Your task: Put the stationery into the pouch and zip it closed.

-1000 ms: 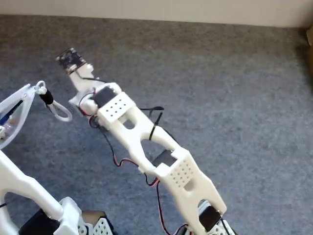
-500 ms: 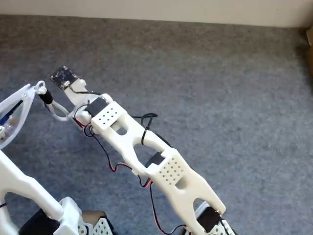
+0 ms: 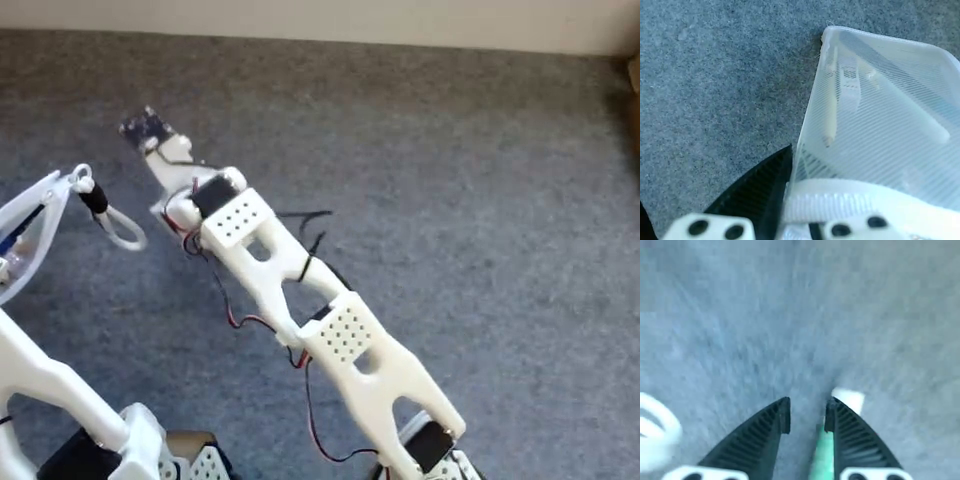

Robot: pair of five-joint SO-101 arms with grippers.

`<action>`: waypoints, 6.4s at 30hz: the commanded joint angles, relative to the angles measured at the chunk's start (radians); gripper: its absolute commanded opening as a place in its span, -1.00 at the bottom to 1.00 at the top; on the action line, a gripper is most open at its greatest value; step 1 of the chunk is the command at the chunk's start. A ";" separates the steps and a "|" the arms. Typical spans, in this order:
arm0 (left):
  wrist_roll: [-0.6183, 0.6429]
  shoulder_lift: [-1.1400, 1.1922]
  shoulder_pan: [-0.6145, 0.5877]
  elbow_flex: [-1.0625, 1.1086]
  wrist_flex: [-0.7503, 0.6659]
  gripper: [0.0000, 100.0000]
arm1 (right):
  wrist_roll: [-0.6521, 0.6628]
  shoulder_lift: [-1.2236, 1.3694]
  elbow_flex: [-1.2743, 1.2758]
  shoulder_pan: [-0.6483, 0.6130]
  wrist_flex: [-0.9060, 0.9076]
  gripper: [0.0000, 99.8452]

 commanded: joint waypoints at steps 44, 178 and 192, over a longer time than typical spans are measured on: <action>0.012 0.007 0.002 -0.004 -0.003 -0.99 | 0.101 -0.030 0.084 0.051 0.384 -0.99; -0.106 -0.447 0.552 0.203 0.026 -0.98 | -0.026 -1.078 1.168 0.289 0.171 -0.99; -0.106 -0.447 0.549 0.203 0.028 -0.98 | -0.181 -1.684 1.667 0.234 -0.166 -0.99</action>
